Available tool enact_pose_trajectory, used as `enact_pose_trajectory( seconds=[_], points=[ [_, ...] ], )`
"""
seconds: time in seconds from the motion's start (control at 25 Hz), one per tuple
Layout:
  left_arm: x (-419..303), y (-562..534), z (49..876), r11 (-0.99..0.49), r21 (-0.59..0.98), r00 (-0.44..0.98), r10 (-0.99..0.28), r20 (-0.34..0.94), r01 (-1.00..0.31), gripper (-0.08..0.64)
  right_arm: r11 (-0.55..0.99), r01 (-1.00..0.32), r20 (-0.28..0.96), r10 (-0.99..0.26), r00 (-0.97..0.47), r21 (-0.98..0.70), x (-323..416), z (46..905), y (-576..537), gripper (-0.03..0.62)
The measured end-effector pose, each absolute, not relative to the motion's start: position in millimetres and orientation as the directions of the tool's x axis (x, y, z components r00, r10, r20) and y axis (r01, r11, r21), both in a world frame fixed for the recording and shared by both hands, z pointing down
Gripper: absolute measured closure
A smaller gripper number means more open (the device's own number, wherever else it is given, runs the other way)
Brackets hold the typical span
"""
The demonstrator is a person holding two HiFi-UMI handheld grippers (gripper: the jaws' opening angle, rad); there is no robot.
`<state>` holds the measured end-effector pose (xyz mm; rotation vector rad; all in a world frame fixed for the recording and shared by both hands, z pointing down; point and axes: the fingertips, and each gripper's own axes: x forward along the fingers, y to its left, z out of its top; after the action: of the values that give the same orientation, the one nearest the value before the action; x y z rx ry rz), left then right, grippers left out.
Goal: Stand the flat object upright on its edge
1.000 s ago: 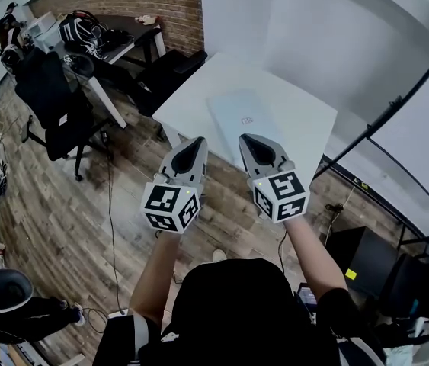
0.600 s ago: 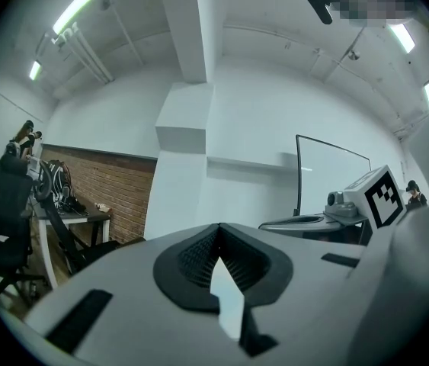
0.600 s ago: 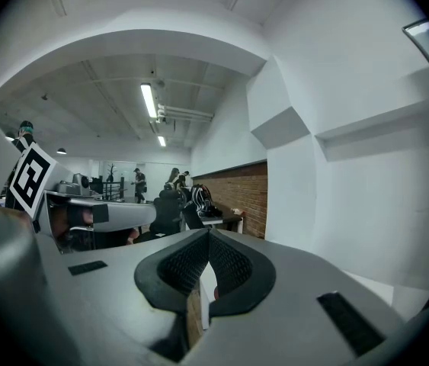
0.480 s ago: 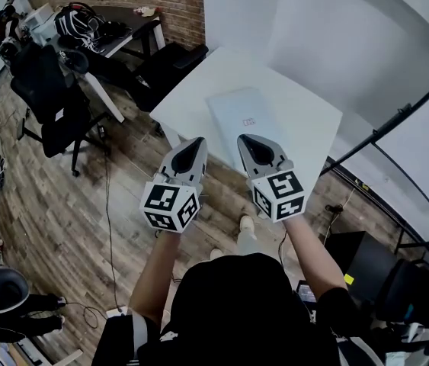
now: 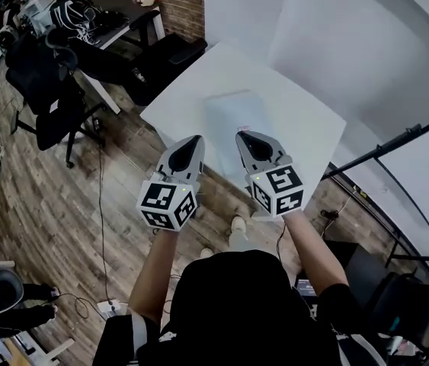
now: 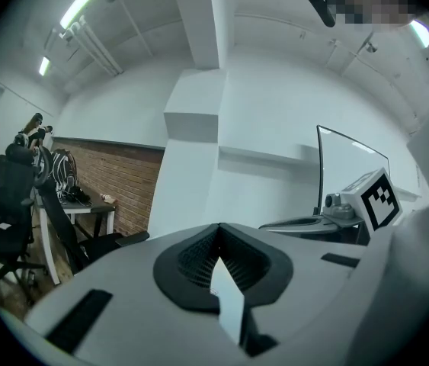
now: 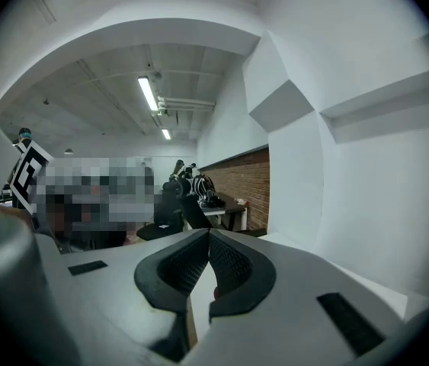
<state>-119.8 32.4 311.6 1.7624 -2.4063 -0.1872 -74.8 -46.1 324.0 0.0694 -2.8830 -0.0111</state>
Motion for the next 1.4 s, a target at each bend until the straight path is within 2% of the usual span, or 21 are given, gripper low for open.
enact_pose_trajectory(
  seconds=[0.68,1.4],
  points=[
    [-138.5,-14.0,395.2,0.370,0.295,-0.329,-0.927,0.180,-0.881,0.549,0.999,0.010,0.402,0.028,-0.915,-0.048,-99.7,400.7,-100.2,0.552],
    [-129.5,-35.5,476.6,0.386,0.372,-0.289,-0.912,0.291,-0.844,0.549,0.993,-0.017,0.572,0.051,-0.819,-0.114,-98.4,484.3,-136.1,0.551]
  ],
)
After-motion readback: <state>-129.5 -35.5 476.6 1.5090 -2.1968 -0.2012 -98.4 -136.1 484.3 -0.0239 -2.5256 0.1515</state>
